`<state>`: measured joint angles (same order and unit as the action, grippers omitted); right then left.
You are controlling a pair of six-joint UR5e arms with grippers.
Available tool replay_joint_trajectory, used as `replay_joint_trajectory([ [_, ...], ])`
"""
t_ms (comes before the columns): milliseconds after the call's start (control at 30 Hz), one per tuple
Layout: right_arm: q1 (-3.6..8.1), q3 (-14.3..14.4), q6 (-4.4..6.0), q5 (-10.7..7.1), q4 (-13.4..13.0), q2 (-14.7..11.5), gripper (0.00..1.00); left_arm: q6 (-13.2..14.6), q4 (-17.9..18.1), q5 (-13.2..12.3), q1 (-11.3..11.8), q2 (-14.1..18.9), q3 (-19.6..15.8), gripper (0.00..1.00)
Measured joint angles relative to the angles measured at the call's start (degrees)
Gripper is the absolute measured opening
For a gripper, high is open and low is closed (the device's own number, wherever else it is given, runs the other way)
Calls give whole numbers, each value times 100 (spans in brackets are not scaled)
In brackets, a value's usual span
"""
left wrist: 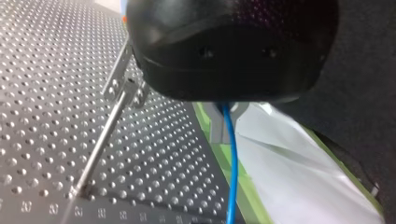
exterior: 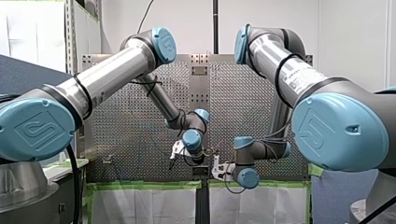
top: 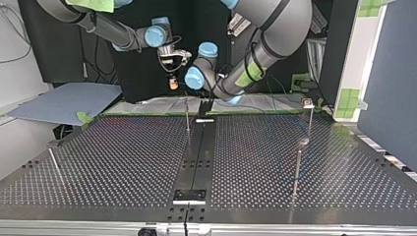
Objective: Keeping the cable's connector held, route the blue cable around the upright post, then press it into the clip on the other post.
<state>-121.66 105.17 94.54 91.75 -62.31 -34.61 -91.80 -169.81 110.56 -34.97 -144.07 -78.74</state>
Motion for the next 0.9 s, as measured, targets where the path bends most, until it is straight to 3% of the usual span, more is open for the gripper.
replay_joint_trajectory([
  [433,262,-1,20,-21,-27,-94,0,-341,567,113,-71,0,-155,1],
  [900,514,-176,160,-109,168,-268,0,-540,1262,-148,-26,0,-157,1],
])
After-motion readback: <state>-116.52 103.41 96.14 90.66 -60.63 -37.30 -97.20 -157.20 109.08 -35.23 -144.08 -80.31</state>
